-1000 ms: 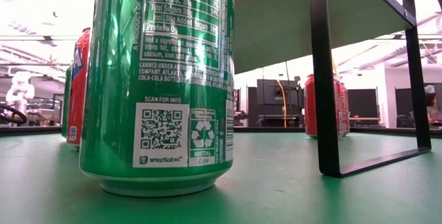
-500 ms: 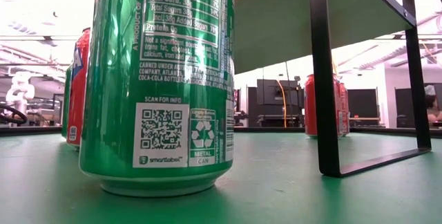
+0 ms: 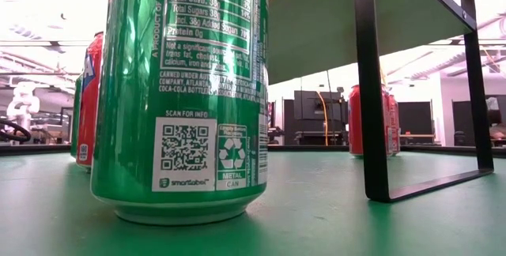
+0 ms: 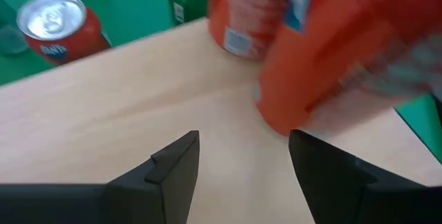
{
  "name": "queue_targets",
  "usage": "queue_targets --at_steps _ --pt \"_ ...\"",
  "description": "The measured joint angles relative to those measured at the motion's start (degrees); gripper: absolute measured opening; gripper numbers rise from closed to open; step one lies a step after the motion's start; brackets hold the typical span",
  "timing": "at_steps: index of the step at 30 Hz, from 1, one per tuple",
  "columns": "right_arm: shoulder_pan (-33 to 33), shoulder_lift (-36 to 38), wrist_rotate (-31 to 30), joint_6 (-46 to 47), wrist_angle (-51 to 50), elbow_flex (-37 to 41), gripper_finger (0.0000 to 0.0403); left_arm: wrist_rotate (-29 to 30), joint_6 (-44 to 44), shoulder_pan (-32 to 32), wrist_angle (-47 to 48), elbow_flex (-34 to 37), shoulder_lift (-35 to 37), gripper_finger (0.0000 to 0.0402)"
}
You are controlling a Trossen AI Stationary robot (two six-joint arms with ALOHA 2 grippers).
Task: Place canned beverage on shelf
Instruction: Put the red soda can on the shelf aligned with the other red soda can
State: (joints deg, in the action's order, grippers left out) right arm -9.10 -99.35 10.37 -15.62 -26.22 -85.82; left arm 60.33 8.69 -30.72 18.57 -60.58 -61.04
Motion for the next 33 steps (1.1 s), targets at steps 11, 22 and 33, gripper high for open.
queue_targets --at_steps 11,22,33 --pt "1.6 -1.6 0.2 -0.4 4.6 0.0 0.0215 0.1 0.0 0.0 0.0 0.0 0.0 0.0398" --pt "1.6 -1.6 0.3 -0.6 6.9 0.0 0.0215 0.1 0.0 0.0 0.0 0.0 0.0 0.0398" --pt "1.6 -1.6 0.3 -3.0 7.5 0.0 0.0215 0.1 0.1 0.0 0.0 0.0 0.0 0.0398"
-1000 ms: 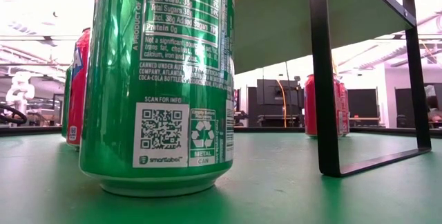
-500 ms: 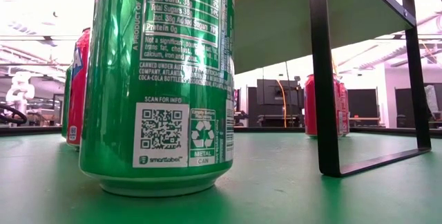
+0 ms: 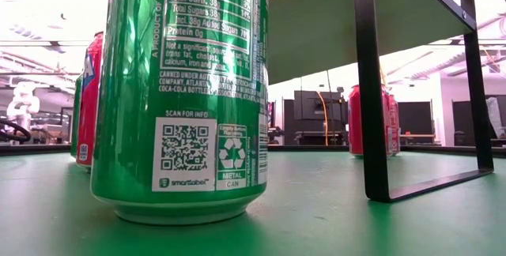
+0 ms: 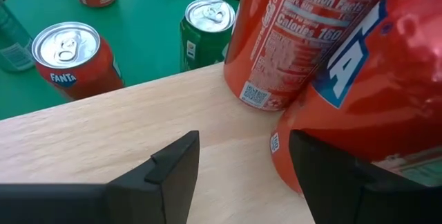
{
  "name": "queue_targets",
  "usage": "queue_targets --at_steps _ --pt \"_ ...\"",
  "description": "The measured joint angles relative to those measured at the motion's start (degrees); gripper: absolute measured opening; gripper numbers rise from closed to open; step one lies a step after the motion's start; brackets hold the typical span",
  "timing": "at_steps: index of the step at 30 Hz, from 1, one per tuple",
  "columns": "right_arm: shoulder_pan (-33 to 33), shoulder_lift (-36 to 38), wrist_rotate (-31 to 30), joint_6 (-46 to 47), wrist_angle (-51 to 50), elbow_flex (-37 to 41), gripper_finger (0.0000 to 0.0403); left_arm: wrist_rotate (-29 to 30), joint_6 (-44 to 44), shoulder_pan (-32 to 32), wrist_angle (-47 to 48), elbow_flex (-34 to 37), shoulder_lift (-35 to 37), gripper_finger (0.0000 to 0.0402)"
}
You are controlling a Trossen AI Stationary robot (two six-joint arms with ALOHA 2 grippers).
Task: Place canned beverage on shelf
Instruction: Put the red soda can on the shelf aligned with the other red soda can
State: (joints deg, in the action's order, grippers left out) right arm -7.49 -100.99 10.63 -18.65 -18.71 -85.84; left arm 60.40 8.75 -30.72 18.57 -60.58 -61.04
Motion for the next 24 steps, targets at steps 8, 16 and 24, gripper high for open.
queue_targets --at_steps 8,16,24 --pt "0.0 0.0 -0.1 -0.7 0.5 0.0 0.0215 0.0 0.0 0.0 0.0 0.0 0.0 0.0398" --pt "0.6 2.0 -0.2 -0.1 -3.0 0.0 0.0215 0.0 0.0 0.0 0.0 0.0 0.0 0.0398" --pt "4.8 12.7 -8.9 6.6 -20.6 0.0 0.0215 0.0 0.1 0.0 0.0 0.0 -0.1 0.0398"
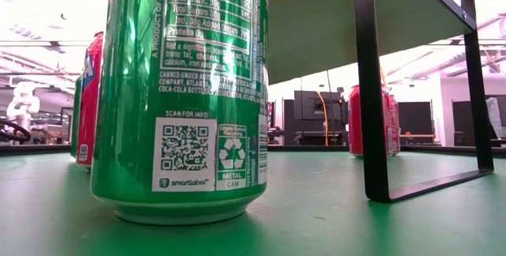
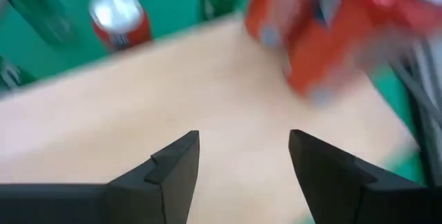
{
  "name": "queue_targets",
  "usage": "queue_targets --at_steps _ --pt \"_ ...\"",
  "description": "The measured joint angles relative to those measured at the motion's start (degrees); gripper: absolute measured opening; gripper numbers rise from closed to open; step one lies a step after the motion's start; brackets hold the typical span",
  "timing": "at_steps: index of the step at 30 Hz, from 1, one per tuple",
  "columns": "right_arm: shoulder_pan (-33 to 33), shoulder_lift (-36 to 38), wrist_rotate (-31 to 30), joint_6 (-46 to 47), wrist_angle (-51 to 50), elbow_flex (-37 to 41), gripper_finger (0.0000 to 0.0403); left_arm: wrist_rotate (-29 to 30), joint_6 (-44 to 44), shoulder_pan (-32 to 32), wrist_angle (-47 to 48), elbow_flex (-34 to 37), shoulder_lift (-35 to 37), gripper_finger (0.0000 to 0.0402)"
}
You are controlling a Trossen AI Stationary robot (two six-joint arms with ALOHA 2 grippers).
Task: Place canned beverage on shelf
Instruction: Put the red soda can on the shelf aligned with the other red soda can
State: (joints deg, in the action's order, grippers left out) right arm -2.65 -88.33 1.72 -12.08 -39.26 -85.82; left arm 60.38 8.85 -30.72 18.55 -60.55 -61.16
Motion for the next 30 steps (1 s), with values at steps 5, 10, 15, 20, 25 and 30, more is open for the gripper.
queue_targets --at_steps 5,10,15,20,25,30 --pt "3.5 6.4 -12.2 6.3 -14.1 0.0 0.0215 0.1 1.0 0.0 0.0 0.0 -0.3 0.0398" --pt "4.3 11.8 -18.2 12.1 -21.1 0.0 0.0215 1.6 1.4 0.0 -0.3 0.0 -1.3 0.0398" --pt "4.2 13.6 -23.4 13.8 -24.7 0.0 0.0215 1.8 1.3 -0.1 -0.3 0.0 -1.5 0.0398" --pt "4.0 12.8 -27.6 12.2 -28.6 0.0 0.0215 1.8 -1.3 -0.1 0.0 0.0 -1.5 0.0398" --pt "2.6 11.2 -31.3 12.9 -29.1 0.0 0.0215 1.8 -1.7 -0.1 0.5 0.0 -1.5 0.0398" --pt "1.1 9.9 -25.6 9.7 -27.9 1.5 0.0215 1.2 1.3 -0.1 2.0 0.0 -1.5 0.0398"
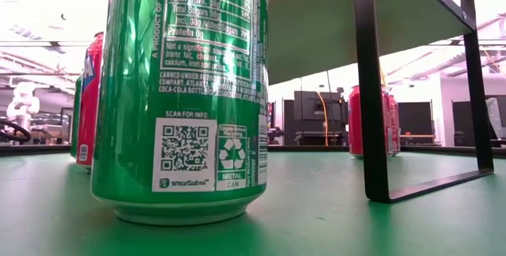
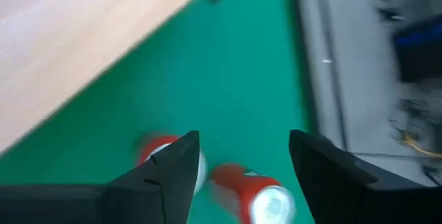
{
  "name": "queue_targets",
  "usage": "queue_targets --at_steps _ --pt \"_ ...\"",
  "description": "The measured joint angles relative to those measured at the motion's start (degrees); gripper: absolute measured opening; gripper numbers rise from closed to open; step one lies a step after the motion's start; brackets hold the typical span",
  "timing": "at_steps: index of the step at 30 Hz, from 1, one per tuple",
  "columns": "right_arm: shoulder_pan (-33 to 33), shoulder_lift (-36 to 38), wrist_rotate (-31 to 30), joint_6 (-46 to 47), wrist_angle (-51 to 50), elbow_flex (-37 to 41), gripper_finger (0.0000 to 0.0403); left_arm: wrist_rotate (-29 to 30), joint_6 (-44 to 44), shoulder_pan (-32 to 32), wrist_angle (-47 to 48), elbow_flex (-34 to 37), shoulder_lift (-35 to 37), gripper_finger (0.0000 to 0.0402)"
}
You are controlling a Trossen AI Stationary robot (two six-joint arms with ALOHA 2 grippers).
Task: Place canned beverage on shelf
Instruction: Put the red soda can on the shelf aligned with the other red soda can
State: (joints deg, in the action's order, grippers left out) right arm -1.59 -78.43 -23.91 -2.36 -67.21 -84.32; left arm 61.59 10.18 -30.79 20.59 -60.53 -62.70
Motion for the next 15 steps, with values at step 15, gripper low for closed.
queue_targets --at_steps 15 --pt "-4.9 0.2 15.2 1.4 5.2 10.9 0.0318 -1.3 7.6 0.0 3.9 1.9 0.0 0.0398"
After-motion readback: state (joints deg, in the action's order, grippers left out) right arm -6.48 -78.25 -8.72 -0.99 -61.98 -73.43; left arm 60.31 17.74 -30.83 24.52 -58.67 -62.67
